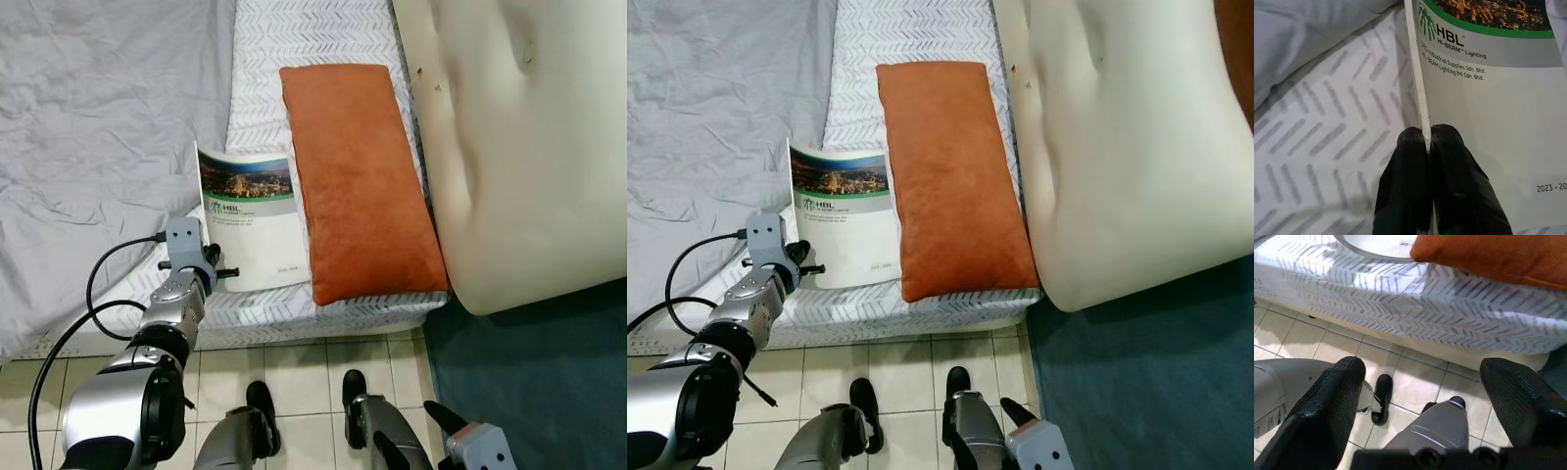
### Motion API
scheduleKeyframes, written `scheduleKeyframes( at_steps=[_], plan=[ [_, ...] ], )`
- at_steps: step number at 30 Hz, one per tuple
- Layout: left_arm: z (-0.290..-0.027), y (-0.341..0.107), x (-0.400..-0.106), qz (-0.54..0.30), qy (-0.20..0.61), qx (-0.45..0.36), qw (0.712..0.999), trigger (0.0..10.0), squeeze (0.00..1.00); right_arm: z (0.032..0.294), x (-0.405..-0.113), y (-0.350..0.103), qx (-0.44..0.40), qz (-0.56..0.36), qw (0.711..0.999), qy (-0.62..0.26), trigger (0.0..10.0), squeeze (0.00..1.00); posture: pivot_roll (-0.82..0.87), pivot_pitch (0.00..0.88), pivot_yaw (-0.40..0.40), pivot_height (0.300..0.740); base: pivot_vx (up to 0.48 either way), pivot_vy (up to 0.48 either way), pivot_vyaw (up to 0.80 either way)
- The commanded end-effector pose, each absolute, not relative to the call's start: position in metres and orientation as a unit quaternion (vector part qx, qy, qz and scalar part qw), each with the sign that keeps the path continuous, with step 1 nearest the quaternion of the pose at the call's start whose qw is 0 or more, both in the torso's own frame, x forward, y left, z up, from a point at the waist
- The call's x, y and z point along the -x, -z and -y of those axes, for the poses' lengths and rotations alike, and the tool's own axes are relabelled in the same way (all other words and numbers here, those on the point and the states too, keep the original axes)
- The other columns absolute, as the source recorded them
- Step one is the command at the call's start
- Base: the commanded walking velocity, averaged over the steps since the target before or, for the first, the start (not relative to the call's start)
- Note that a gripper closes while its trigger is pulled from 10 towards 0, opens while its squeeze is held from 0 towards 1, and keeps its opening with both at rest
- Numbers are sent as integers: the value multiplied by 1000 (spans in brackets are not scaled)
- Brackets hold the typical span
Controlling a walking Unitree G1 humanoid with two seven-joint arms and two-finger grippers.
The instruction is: Clean up the room
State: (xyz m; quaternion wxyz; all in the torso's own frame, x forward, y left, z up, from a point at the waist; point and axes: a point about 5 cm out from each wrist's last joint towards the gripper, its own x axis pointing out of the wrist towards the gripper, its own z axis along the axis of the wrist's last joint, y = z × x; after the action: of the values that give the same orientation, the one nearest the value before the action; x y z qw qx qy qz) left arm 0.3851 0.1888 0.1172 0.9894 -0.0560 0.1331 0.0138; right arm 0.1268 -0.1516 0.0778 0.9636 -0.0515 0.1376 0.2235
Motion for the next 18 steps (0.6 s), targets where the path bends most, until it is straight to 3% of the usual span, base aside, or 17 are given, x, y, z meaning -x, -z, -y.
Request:
scheduleKeyframes(
  at_steps=[1, 18],
  plan=[
    [-183, -105, -381, -162, 1, 62, 985, 10000, 0, 151, -118, -75, 49, -157, 962, -220, 10000, 0, -410, 537, -35, 740, 0, 0, 0],
    [-151, -121, -390, -156, 91, 67, 981, 10000, 0, 148, -117, -73, 47, -159, 961, -222, 10000, 0, -405, 539, -28, 740, 0, 0, 0]
  ],
)
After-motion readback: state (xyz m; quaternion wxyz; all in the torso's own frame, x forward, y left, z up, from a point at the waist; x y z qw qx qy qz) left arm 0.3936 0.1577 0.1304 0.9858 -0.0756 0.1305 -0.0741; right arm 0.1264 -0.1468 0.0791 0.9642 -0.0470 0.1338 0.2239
